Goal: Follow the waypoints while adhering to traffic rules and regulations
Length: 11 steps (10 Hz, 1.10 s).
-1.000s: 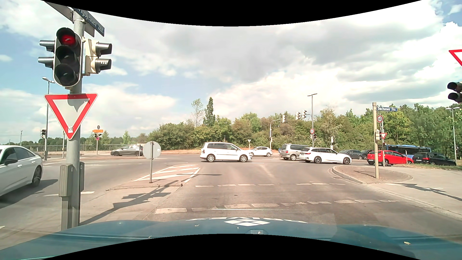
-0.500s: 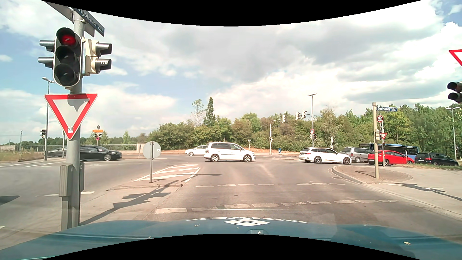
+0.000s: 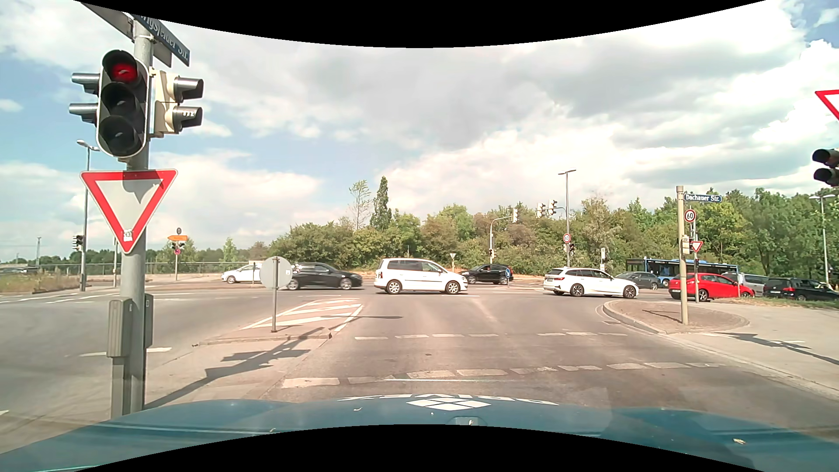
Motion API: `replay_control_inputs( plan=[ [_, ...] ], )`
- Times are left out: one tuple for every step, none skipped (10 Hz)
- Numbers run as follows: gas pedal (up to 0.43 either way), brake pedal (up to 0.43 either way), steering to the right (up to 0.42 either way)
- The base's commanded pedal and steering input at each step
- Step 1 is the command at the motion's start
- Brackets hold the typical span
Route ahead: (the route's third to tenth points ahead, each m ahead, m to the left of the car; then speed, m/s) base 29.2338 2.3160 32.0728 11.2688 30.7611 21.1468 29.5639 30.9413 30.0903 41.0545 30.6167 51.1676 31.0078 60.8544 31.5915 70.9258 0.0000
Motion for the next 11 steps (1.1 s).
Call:
replay_control_inputs(
  plan=[
    [0.0, 0.36, -0.025],
    [0.0, 0.36, -0.025],
    [0.0, 0.36, -0.025],
    [0.0, 0.36, -0.026],
    [0.0, 0.36, -0.025],
    [0.0, 0.366, -0.025],
    [0.0, 0.36, -0.026],
    [0.0, 0.36, -0.025],
    [0.0, 0.36, -0.025],
    [0.0, 0.36, -0.026],
    [0.0, 0.36, -0.025]
  ],
)
